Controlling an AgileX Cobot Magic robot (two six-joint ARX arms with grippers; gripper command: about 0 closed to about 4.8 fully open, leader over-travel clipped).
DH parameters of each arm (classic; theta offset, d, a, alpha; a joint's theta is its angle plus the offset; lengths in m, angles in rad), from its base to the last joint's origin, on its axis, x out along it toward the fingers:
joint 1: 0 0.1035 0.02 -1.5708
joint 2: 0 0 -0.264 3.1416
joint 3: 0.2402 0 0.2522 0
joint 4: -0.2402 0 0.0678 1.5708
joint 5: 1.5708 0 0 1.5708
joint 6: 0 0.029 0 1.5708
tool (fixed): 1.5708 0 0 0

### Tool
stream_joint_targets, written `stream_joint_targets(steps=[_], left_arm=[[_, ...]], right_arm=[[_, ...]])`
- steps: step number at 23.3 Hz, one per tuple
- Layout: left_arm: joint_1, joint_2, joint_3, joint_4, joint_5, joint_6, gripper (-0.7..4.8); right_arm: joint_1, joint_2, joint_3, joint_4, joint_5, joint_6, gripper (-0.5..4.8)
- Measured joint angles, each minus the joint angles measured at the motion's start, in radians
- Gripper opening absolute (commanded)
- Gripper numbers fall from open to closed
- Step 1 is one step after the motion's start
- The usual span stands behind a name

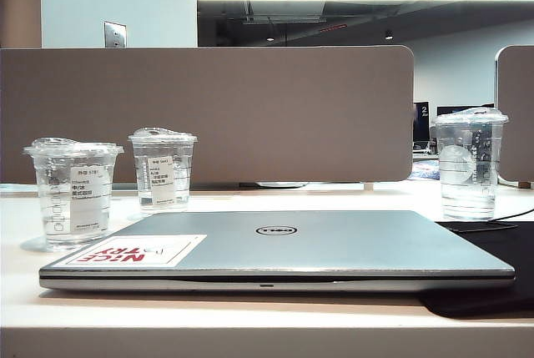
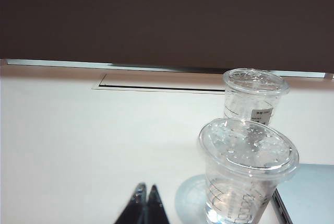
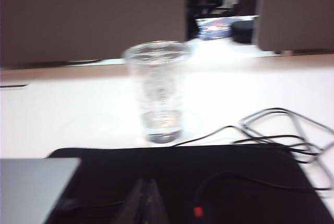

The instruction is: Pick up the coffee cup on the middle and place it on the left side of the laptop.

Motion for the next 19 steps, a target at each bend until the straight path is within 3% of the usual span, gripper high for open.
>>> stream_joint_targets(steps=[5, 10, 16, 19], left_arm=[[0.0, 0.0, 0.0, 0.0, 0.0, 0.0, -0.05], [0.0, 0.0, 0.0, 0.0, 0.0, 0.0, -0.05], [0.0, 0.0, 0.0, 0.0, 0.0, 0.0, -0.05], [0.0, 0.0, 0.0, 0.0, 0.0, 0.0, -0.05]], right_arm=[[-0.104, 0.0, 0.0, 0.003, -0.076, 0.01, -0.05], [-0.137, 0.0, 0.0, 0.003, -0.167, 0.029, -0.05], [-0.136, 0.0, 0.0, 0.003, -0.166, 0.029, -0.05], [-0.135, 0.0, 0.0, 0.003, -0.118, 0.029, -0.05]])
